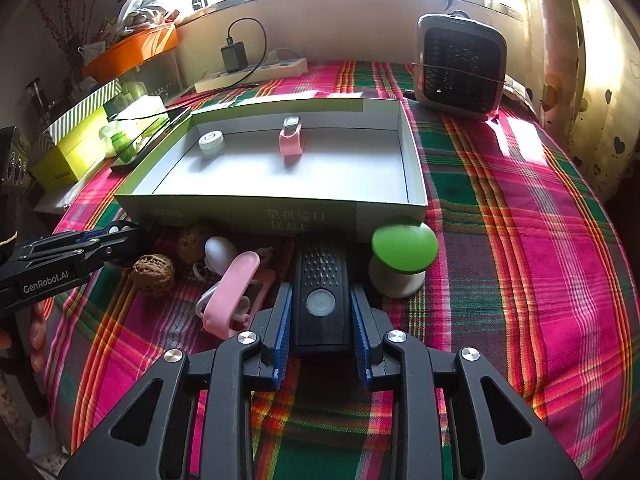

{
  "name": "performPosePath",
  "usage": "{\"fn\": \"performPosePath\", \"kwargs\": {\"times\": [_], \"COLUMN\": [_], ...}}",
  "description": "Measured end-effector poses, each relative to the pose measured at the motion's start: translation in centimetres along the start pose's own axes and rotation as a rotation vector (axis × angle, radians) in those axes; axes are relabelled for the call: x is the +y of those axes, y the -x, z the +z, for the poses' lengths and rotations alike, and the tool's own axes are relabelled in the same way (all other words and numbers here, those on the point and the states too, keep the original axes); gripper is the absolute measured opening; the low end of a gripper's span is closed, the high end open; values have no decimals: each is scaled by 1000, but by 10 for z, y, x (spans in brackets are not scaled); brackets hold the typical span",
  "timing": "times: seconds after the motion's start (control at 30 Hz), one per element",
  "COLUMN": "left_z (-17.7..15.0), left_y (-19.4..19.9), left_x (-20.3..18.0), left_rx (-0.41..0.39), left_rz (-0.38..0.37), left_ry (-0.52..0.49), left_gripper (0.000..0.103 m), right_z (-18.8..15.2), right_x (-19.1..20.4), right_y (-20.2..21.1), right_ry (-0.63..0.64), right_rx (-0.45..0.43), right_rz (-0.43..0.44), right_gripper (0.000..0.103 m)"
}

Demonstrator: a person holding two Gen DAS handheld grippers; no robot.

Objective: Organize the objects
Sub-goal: 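Grasp the black round puck with the left gripper while the right gripper grasps the black remote, then carry the black puck and black remote with both grippers over the tray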

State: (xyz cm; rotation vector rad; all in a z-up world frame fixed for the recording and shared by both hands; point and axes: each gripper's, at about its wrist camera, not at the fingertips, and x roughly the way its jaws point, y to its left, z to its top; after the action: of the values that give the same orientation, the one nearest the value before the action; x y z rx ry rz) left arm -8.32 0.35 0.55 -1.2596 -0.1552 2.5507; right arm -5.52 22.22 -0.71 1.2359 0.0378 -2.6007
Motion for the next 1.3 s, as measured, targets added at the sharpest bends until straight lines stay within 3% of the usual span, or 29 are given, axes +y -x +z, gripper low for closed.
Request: {"fn": "performPosePath", "kwargs": {"times": [0.9, 1.3], "left_z": [-1, 2], "left_y": [2, 21], "left_x": [-1, -8], "left_rx": [-3, -41], "left_rz": [8, -2], "left_ry": [-11, -29], "left_gripper": [24, 24], "right_z": [-2, 1], "right_x": [-2, 2], "right_y": [4, 17], "right_ry": [-11, -5], "right_rx": [-11, -37], "right_rz": [2, 14], "right_gripper": [28, 28]}}
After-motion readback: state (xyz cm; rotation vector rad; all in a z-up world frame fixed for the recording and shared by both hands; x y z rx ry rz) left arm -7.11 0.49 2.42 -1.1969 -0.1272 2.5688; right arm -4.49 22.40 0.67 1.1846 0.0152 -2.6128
